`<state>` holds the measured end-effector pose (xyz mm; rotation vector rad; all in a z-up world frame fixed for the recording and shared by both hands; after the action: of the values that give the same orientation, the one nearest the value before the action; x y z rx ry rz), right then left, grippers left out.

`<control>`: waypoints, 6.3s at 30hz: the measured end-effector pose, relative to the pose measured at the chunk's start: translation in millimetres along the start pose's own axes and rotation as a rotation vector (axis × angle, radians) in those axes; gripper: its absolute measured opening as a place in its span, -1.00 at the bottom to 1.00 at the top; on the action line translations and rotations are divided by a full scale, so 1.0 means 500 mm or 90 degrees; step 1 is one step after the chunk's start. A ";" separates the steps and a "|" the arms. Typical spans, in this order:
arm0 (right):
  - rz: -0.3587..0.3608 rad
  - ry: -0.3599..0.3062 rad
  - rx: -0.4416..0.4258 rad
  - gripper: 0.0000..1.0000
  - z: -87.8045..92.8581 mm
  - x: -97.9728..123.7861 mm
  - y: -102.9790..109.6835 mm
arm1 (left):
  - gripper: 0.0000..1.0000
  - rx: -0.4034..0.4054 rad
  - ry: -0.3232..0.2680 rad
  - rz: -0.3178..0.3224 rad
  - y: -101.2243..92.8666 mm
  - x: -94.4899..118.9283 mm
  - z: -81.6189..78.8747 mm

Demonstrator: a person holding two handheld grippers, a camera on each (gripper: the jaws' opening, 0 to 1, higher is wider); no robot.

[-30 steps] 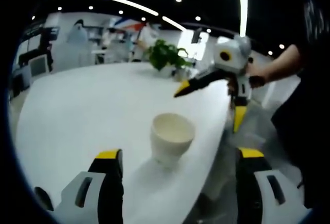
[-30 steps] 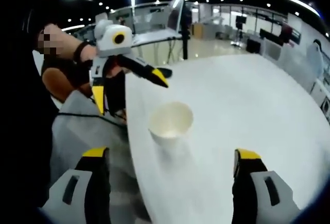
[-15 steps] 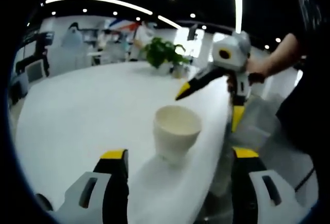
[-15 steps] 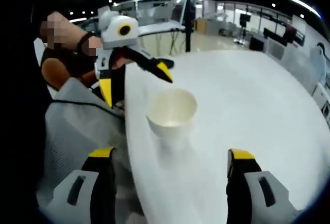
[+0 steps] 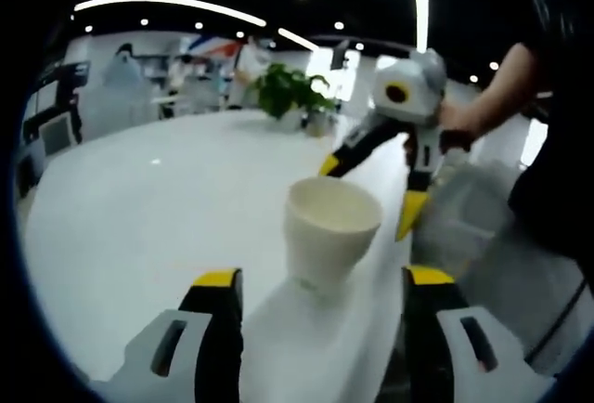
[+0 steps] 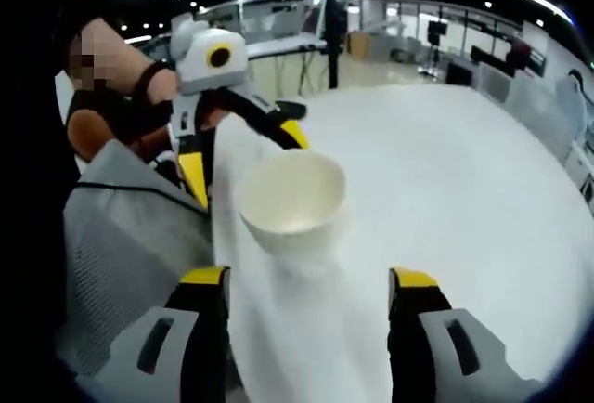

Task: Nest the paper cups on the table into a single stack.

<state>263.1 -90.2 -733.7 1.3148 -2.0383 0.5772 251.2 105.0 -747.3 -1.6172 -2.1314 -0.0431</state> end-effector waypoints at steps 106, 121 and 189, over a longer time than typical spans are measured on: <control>0.041 -0.082 0.050 -0.30 -0.082 -0.061 -0.348 | -0.16 -0.203 0.053 0.056 0.307 -0.202 -0.230; 0.033 -0.081 0.009 -0.30 -0.063 -0.092 -0.375 | -0.14 -0.157 0.080 0.053 0.341 -0.229 -0.216; 0.141 -0.180 -0.129 1.00 0.015 0.152 -0.162 | 0.98 -0.019 -0.009 -0.150 0.070 -0.016 -0.183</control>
<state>312.2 -176.2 -683.2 1.1092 -2.4224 0.2802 315.9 81.3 -677.4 -1.3784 -2.3307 -0.1393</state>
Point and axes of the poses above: the point that each gripper's makers call its tool centre point, and the gripper's own axes: x roughly backward along the fingers, y roughly to its left, z roughly out of its underside, the point moved 8 cm from there along x, roughly backward along the fingers, and after that the axes turned 7 degrees about z, right-handed, at the moved point
